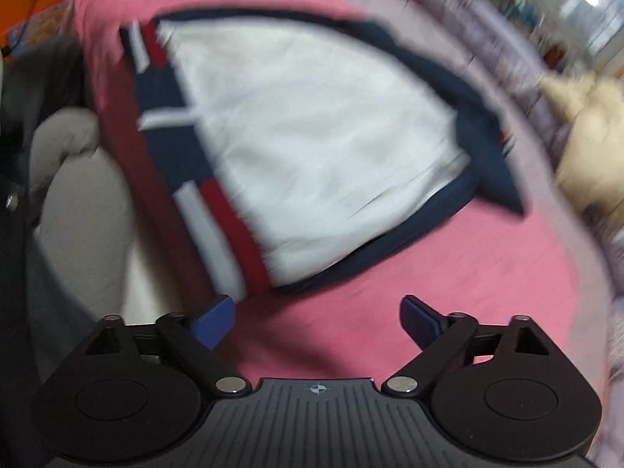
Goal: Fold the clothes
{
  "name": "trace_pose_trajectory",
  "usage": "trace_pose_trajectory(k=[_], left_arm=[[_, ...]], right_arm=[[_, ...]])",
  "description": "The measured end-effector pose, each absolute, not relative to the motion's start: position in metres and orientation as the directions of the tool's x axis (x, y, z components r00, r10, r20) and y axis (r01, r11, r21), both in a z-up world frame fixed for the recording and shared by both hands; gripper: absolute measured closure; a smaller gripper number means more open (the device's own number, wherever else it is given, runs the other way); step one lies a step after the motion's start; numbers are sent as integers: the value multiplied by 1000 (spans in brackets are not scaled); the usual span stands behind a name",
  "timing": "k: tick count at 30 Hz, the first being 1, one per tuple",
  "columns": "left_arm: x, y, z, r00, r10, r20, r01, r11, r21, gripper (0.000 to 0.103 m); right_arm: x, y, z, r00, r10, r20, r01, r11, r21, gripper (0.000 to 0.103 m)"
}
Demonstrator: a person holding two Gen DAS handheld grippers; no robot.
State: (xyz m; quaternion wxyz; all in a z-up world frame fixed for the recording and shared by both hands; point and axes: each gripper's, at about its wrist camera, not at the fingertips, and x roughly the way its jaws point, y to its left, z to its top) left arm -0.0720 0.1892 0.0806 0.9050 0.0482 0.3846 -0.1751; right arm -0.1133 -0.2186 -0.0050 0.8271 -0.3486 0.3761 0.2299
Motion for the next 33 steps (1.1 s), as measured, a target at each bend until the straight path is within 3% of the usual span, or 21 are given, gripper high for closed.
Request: trace_pose_trajectory(k=[3, 6, 8, 10, 14, 16, 18, 19, 21, 23, 24, 25, 27, 29, 30, 32, 33], left_arm=[[-51, 162, 83, 682, -335, -650, 398, 916, -56, 0], [-22, 112, 57, 684, -381, -622, 428, 900, -81, 0], [-3, 75, 30, 683, -378, -625, 423, 902, -83, 0], [15, 45, 0, 693, -311, -651, 377, 925, -41, 0], [38, 26, -63, 635, -139, -760, 266, 963, 46, 1], [34, 34, -82, 644, -147, -751, 259, 965, 32, 0], [25, 45, -93, 685, -185, -705, 258, 966, -3, 0], [24, 45, -94, 695, -186, -695, 257, 966, -1, 0], [21, 45, -96, 710, -186, -679, 259, 966, 6, 0], [22, 48, -96, 714, -196, -672, 261, 965, -4, 0], [24, 48, -95, 714, -201, -671, 263, 965, -10, 0], [25, 48, -95, 715, -203, -669, 264, 964, -10, 0], [26, 47, -95, 715, -212, -666, 277, 961, -9, 0], [27, 45, -94, 714, -217, -665, 286, 958, -6, 0], [27, 45, -94, 714, -218, -665, 288, 958, -4, 0], [27, 44, -94, 714, -217, -665, 289, 957, -2, 0], [26, 44, -94, 715, -217, -665, 289, 957, -1, 0]], right_arm=[[-65, -227, 14, 755, 115, -645, -491, 751, -441, 0], [7, -210, -5, 846, 10, -533, -270, 870, -412, 4], [65, -186, -31, 854, -67, -516, -158, 912, -380, 14], [121, -158, -62, 834, -138, -534, -106, 911, -400, 32], [213, -111, -126, 785, -266, -559, -133, 810, -572, 36], [244, -107, -150, 764, -337, -551, -117, 767, -631, 48], [258, -126, -149, 744, -388, -545, -32, 793, -608, 52], [262, -141, -144, 729, -396, -558, 7, 820, -573, 66], [257, -179, -128, 707, -430, -561, 110, 851, -514, 85], [237, -227, -110, 684, -492, -539, 243, 850, -467, 85], [226, -252, -100, 669, -524, -527, 310, 841, -442, 81], [212, -280, -92, 650, -521, -554, 369, 853, -369, 55], [184, -341, -79, 613, -464, -639, 476, 863, -171, 30], [167, -396, -87, 552, -312, -773, 558, 828, 65, 26], [161, -405, -87, 550, -268, -791, 549, 830, 100, 24], [152, -408, -84, 569, -233, -788, 482, 872, 91, 25], [148, -396, -77, 577, -266, -773, 425, 905, 6, 25]])
